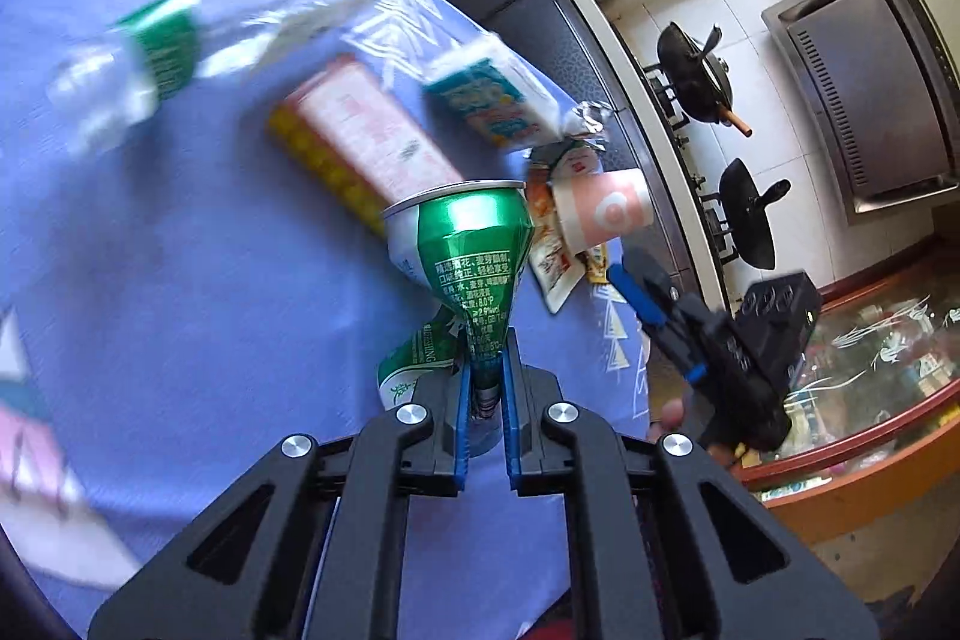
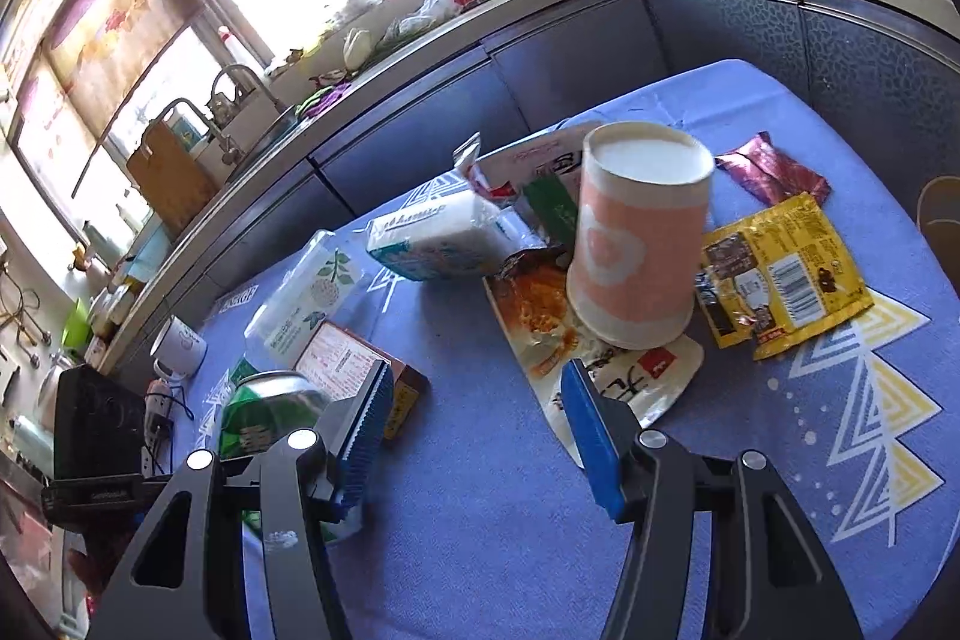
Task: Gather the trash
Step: 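Grasp the green can with the left gripper while the right gripper grasps the brown box, then carry the green can and brown box to the bin and release both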
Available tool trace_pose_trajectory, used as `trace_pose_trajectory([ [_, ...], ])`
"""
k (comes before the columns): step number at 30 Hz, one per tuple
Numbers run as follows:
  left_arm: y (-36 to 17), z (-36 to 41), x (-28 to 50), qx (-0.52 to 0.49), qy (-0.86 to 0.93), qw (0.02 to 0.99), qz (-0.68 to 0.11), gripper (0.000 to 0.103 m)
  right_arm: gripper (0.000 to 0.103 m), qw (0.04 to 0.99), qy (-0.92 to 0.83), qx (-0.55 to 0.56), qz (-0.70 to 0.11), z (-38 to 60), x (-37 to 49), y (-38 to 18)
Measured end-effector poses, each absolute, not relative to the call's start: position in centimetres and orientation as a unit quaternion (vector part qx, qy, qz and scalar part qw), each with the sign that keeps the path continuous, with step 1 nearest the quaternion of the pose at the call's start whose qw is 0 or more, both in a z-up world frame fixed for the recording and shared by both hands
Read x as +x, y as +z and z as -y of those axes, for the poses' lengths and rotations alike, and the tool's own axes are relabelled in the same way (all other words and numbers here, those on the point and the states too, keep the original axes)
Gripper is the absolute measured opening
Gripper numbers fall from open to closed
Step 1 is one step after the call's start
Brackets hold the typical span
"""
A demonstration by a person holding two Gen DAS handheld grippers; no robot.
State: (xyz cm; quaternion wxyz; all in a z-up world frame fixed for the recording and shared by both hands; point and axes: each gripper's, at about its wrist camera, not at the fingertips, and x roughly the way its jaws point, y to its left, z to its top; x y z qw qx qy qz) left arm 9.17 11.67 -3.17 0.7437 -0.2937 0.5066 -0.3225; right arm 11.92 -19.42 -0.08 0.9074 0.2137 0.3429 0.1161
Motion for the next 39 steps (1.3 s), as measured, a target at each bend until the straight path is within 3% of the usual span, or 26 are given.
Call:
trace_pose_trajectory([
  [3, -3.1, -15.0, 6.9, -0.294, -0.303, 0.759, -0.496, 0.008, 0.060, 0.909, 0.159, 0.144, -0.357, 15.8, 13.8, 0.2],
  [10, -3.3, -19.3, 4.5, -0.298, -0.255, 0.783, -0.482, 0.010, 0.091, 0.898, 0.231, -0.072, -0.367, 5.8, 17.0, -0.7],
  [14, -3.7, -20.1, 4.4, -0.291, -0.233, 0.791, -0.486, 0.016, 0.092, 0.896, 0.195, -0.152, -0.370, 3.4, 18.1, -2.8],
  [15, -3.9, -20.1, 4.5, -0.290, -0.226, 0.791, -0.489, 0.023, 0.089, 0.895, 0.191, -0.149, -0.376, 3.7, 18.4, -3.2],
  [16, -4.1, -20.2, 4.8, -0.288, -0.221, 0.791, -0.493, 0.037, 0.071, 0.891, 0.190, -0.137, -0.388, 4.2, 18.6, -3.8],
  [18, -4.4, -20.2, 5.2, -0.293, -0.216, 0.790, -0.493, 0.058, 0.067, 0.887, 0.192, -0.107, -0.407, 5.3, 18.3, -4.6],
  [19, -4.4, -20.2, 5.4, -0.295, -0.217, 0.790, -0.492, 0.060, 0.064, 0.887, 0.197, -0.091, -0.407, 6.0, 17.5, -4.5],
  [21, -4.5, -19.9, 5.8, -0.294, -0.223, 0.791, -0.489, 0.059, 0.062, 0.887, 0.210, -0.069, -0.406, 7.1, 15.4, -4.3],
  [23, -4.6, -19.6, 6.2, -0.293, -0.222, 0.791, -0.489, 0.042, 0.060, 0.889, 0.215, -0.056, -0.401, 8.1, 13.0, -4.0],
  [25, -4.9, -19.4, 6.6, -0.305, -0.235, 0.783, -0.489, 0.018, 0.060, 0.891, 0.216, -0.040, -0.397, 9.1, 10.3, -3.9],
  [27, -4.7, -19.1, 6.6, -0.307, -0.244, 0.781, -0.486, 0.010, 0.059, 0.895, 0.212, -0.028, -0.392, 10.1, 8.0, -3.9],
  [34, -2.4, -15.9, 5.4, -0.279, -0.289, 0.776, -0.485, 0.010, 0.059, 0.918, 0.170, 0.052, -0.355, 14.7, 3.4, -2.1],
  [39, -0.8, -9.5, 5.9, -0.224, -0.337, 0.768, -0.497, 0.010, 0.059, 0.925, 0.123, 0.095, -0.346, 18.8, 1.3, -2.6],
])
